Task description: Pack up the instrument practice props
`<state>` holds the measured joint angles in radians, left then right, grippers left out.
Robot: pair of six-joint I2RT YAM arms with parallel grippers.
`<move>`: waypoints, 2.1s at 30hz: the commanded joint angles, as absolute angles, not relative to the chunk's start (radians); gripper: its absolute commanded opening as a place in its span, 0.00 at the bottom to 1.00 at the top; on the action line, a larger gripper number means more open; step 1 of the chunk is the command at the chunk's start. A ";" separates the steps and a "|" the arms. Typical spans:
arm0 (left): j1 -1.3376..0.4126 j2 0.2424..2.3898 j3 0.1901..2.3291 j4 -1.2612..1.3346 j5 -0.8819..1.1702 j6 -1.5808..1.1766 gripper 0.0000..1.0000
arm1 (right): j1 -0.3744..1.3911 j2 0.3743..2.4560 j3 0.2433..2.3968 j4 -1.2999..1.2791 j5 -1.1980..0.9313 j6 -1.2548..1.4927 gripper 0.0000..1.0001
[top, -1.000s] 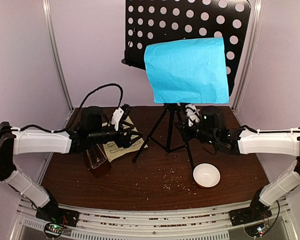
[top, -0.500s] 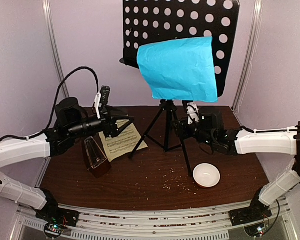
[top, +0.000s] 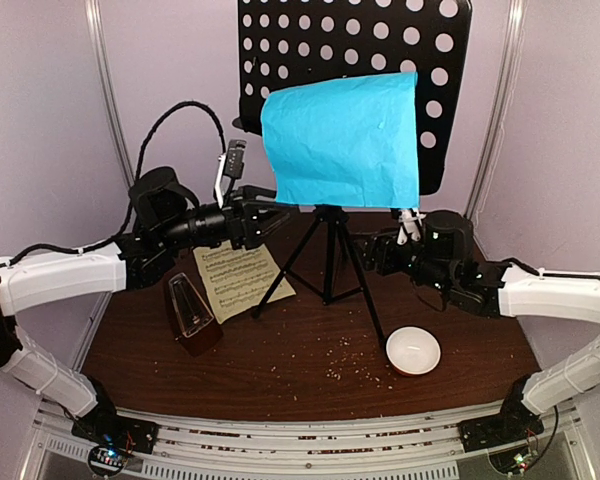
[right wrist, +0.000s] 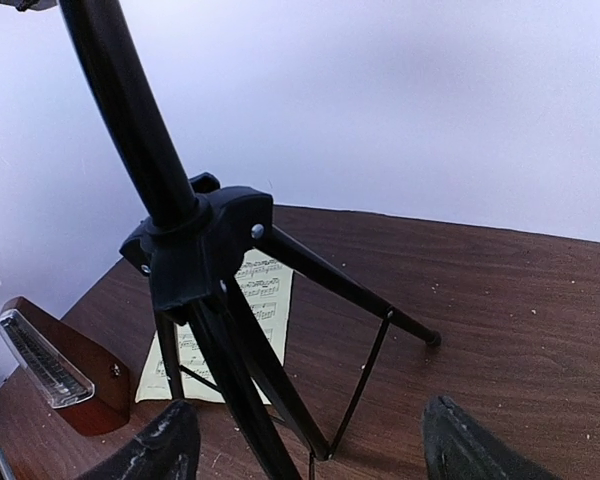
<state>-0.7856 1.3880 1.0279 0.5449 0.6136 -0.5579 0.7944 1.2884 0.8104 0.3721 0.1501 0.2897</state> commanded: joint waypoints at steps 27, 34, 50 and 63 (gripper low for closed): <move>-0.794 1.433 1.122 0.684 0.721 -0.659 0.56 | 0.799 1.151 0.682 0.367 0.079 0.371 0.82; -0.793 1.427 1.120 0.773 0.769 -0.724 0.35 | 0.809 1.142 0.676 0.365 0.072 0.376 0.81; -0.793 1.455 1.415 0.846 0.715 -0.907 0.00 | 0.999 0.894 0.762 0.122 0.059 0.483 0.75; -0.790 1.572 1.509 0.921 0.598 -1.093 0.00 | 1.027 0.832 0.898 -0.076 -0.078 0.500 0.68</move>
